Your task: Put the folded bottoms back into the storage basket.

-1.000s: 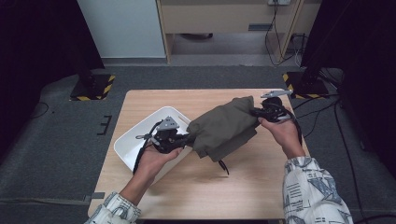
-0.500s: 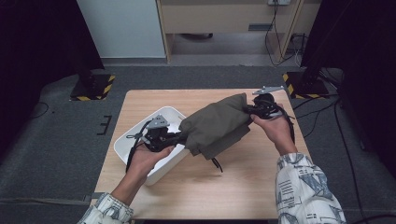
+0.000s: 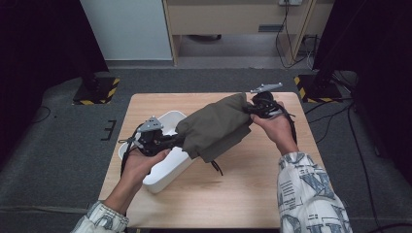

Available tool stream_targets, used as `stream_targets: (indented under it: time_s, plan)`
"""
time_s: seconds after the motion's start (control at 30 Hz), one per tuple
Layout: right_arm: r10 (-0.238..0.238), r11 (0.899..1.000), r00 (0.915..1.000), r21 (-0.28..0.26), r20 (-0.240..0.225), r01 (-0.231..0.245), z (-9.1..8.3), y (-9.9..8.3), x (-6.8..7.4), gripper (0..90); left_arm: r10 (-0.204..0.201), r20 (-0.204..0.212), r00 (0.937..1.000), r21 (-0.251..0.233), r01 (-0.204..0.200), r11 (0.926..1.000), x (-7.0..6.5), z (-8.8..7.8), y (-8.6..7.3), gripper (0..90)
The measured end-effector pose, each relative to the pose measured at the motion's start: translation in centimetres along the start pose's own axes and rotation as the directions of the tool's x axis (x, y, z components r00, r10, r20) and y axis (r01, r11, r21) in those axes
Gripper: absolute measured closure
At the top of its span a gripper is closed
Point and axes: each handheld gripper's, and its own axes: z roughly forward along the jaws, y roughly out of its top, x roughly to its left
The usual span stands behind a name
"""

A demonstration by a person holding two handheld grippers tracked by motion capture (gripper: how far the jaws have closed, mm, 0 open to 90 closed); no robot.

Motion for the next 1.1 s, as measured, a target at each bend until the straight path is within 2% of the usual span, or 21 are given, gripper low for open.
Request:
stream_targets:
  time_s: [0.63,1.1]
  plan:
    - [-0.034,0.999,0.9988,-0.002,-0.035,0.034,2.3,3.0,2.0,84.8,-0.035,-0.031,0.9989,-0.031,0.034,0.9989,2.1,-2.6,-0.5,83.6]
    - [-0.051,0.999,0.9973,-0.011,-0.053,0.05,3.3,4.4,3.6,84.8,-0.037,-0.057,0.9977,-0.043,0.034,0.9985,2.9,-4.3,-0.9,83.6]
